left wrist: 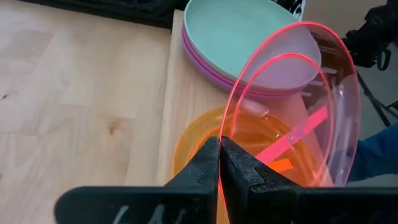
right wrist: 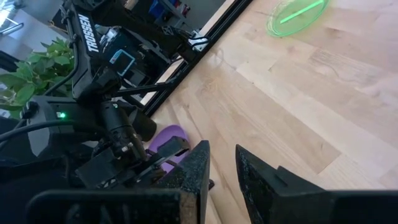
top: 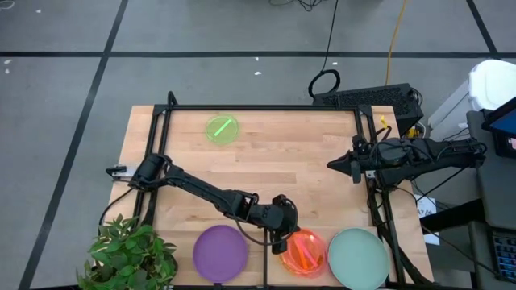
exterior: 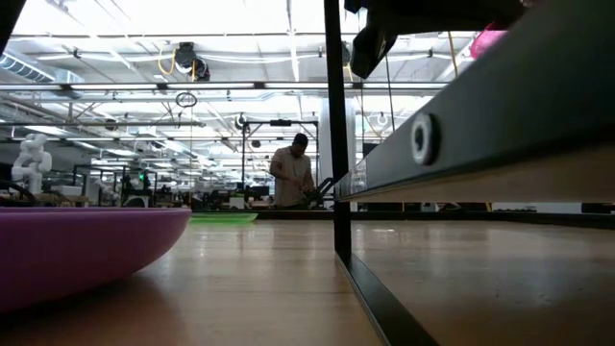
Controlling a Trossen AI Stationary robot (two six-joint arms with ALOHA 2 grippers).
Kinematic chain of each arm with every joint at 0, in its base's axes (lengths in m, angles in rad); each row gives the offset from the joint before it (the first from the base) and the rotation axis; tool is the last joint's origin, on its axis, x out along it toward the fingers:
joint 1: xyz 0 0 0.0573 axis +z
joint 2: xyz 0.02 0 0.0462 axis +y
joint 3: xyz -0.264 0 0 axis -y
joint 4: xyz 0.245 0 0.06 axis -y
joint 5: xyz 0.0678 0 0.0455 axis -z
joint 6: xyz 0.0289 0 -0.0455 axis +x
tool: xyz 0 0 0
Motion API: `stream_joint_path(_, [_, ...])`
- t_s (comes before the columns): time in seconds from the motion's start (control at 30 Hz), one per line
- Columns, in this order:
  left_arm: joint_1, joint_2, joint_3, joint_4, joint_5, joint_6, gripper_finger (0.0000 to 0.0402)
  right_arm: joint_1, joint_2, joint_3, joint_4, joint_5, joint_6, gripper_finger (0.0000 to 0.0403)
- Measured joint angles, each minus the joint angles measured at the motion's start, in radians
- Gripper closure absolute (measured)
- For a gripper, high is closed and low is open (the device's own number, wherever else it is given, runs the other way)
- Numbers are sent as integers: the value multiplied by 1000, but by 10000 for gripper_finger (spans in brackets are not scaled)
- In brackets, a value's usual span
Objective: Place and stack plates onto a shelf
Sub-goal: Stack the red plate on top of the orange plate on the shelf, then stack the purple plate on top of the blue plate on the shelf
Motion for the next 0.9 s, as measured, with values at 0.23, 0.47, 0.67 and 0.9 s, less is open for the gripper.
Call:
stream_joint_path(0.23, [-2, 0, 0, 0, -18, 5, 341, 0, 0, 0, 0, 0, 4, 342])
stream_joint_path(0.47, [4, 0, 0, 13, -24, -29, 328, 0, 0, 0, 0, 0, 4, 342])
stream_joint_path(0.67, [13, -5, -2, 24, -26, -84, 328, 0, 0, 0, 0, -1, -4, 342])
stream_joint_path(0.9, [40, -52, -3, 38, -26, -211, 327, 0, -2, 0, 0, -4, -33, 342])
